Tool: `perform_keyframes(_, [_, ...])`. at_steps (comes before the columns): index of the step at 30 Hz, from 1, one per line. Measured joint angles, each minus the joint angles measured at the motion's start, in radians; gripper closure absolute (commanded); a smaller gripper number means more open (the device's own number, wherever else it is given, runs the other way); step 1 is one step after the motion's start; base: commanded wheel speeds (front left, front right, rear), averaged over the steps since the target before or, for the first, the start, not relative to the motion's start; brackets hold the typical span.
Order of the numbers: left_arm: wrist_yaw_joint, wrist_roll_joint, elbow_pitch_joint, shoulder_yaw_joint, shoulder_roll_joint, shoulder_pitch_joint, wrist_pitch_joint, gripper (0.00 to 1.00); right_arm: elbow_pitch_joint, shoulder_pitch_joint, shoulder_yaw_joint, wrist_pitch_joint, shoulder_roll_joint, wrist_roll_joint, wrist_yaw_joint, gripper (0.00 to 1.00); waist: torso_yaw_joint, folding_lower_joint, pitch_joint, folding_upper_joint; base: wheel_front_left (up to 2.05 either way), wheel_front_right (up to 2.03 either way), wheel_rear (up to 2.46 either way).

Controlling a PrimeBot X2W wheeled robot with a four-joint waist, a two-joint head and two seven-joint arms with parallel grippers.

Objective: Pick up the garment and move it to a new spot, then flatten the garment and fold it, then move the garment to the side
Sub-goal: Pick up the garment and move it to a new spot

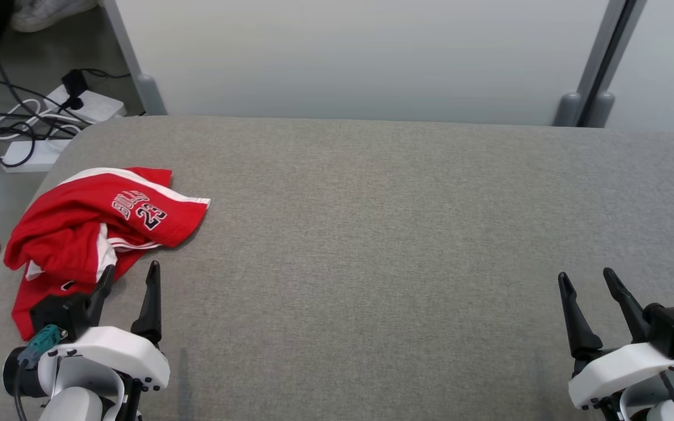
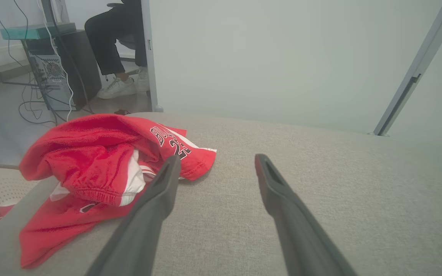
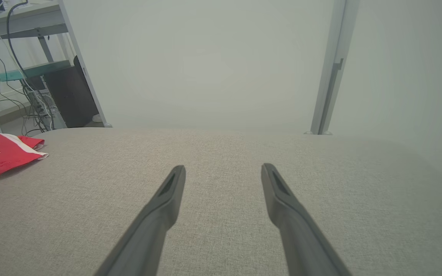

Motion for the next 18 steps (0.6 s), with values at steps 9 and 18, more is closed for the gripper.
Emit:
perform_keyframes(9, [0.007, -0.009, 0.008, 0.005, 0.001, 0.0, -0.016, 0.0, -0.023, 0.0, 0.027, 0.002, 0.0, 0.011, 0.0, 0.0, 0.106, 0.0, 0.005, 0.0, 0.0, 0.0, 0.0])
perform_keyframes(18, [0.012, -0.019, 0.02, 0.005, 0.002, 0.0, -0.024, 0.0, -0.025, -0.001, 0.048, 0.003, -0.001, 0.019, 0.0, 0.0, 0.181, 0.0, 0.018, 0.0, 0.0, 0.0, 0.0])
